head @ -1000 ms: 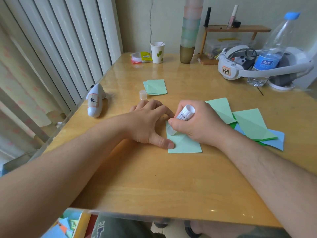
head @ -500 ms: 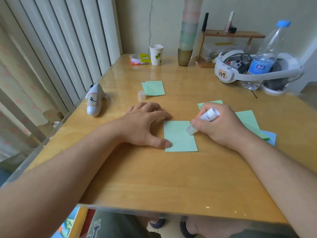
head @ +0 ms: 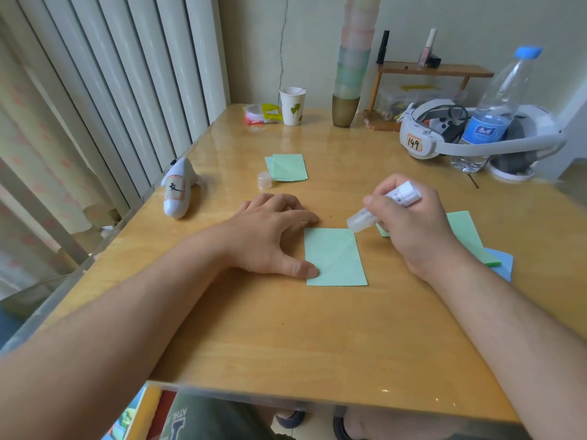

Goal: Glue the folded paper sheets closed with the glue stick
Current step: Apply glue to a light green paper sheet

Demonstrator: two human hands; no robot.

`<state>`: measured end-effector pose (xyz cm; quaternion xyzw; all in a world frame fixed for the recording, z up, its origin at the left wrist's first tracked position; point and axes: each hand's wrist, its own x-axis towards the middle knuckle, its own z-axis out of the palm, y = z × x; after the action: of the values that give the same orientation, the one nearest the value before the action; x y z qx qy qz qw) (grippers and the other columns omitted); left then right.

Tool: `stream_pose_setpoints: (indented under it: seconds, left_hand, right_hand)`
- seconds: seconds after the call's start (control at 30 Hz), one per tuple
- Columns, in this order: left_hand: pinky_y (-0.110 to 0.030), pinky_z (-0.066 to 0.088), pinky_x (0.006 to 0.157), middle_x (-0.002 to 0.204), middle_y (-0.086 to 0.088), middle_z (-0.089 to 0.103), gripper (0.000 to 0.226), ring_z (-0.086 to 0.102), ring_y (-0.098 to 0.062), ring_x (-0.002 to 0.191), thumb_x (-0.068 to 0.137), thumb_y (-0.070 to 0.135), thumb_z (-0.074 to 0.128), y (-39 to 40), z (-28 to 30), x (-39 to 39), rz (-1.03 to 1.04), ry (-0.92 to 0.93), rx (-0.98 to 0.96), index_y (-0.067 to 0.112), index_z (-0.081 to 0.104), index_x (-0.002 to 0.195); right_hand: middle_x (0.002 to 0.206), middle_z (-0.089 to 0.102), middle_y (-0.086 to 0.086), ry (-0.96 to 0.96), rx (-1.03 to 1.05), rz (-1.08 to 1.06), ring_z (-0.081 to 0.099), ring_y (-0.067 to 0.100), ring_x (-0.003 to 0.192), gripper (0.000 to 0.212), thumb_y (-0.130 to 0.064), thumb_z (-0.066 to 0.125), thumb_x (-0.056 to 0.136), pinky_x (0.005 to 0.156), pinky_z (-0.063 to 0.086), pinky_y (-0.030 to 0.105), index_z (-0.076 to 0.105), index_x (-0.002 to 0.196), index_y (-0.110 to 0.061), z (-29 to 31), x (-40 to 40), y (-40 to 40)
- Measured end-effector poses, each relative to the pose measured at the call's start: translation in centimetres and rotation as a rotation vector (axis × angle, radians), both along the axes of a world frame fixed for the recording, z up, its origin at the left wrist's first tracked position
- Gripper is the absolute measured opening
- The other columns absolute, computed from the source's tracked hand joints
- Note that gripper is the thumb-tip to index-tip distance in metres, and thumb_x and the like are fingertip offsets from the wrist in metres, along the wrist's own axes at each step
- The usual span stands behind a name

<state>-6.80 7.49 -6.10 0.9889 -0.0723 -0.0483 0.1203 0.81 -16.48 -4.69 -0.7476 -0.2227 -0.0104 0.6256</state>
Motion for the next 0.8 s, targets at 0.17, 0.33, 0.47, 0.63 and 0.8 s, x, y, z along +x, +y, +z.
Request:
stream_pose_setpoints:
  seconds: [0.17, 0.33, 0.47, 0.63, 0.8]
  left_hand:
    - [-0.043, 0.02, 0.119, 0.152, 0.017, 0.027, 0.102, 0.016, -0.017, 0.147, 0.059, 0.095, 0.049, -0.3, -0.1, 0.0, 0.009, 0.0, 0.008, 0.055, 0.031, 0.151]
    - [-0.041, 0.02, 0.116, 0.151, 0.016, 0.028, 0.105, 0.017, -0.016, 0.147, 0.053, 0.099, 0.047, -0.5, 0.0, -0.1, 0.027, -0.009, -0.001, 0.055, 0.033, 0.148]
    - [-0.039, 0.02, 0.114, 0.149, 0.017, 0.029, 0.106, 0.019, -0.016, 0.145, 0.052, 0.099, 0.048, -0.5, 0.0, -0.1, 0.03, -0.01, -0.002, 0.055, 0.034, 0.147]
    - [-0.04, 0.02, 0.115, 0.149, 0.017, 0.029, 0.104, 0.018, -0.017, 0.145, 0.053, 0.099, 0.048, -0.5, -0.1, -0.1, 0.023, -0.01, -0.001, 0.056, 0.034, 0.146]
    - [-0.042, 0.021, 0.118, 0.148, 0.018, 0.029, 0.101, 0.019, -0.017, 0.146, 0.056, 0.1, 0.049, -0.3, -0.2, -0.2, 0.014, -0.014, -0.007, 0.057, 0.035, 0.147]
  right_hand:
    - [0.067, 0.062, -0.007, -0.109, -0.221, 0.117, 0.053, 0.009, 0.063, 0.017, -0.037, 0.076, 0.077, 0.058, 0.044, 0.03, 0.066, 0.078, -0.024, -0.6, -1.3, 2.1]
    - [0.07, 0.067, -0.002, -0.124, -0.371, 0.153, 0.054, 0.011, 0.062, 0.02, -0.035, 0.082, 0.084, 0.057, 0.043, 0.026, 0.066, 0.077, -0.024, -1.2, -1.8, 2.8]
    - [0.067, 0.064, -0.005, -0.135, -0.408, 0.16, 0.052, 0.008, 0.06, 0.02, -0.038, 0.082, 0.083, 0.056, 0.041, 0.026, 0.067, 0.077, -0.026, -1.2, -1.9, 2.8]
    - [0.059, 0.055, -0.013, -0.101, -0.435, 0.174, 0.047, 0.007, 0.057, 0.022, -0.035, 0.082, 0.082, 0.055, 0.039, 0.027, 0.064, 0.075, -0.024, -1.1, -1.8, 2.6]
    - [0.06, 0.057, -0.009, -0.078, -0.425, 0.168, 0.047, 0.01, 0.058, 0.021, -0.034, 0.081, 0.078, 0.059, 0.041, 0.032, 0.064, 0.075, -0.023, -0.9, -1.3, 1.5]
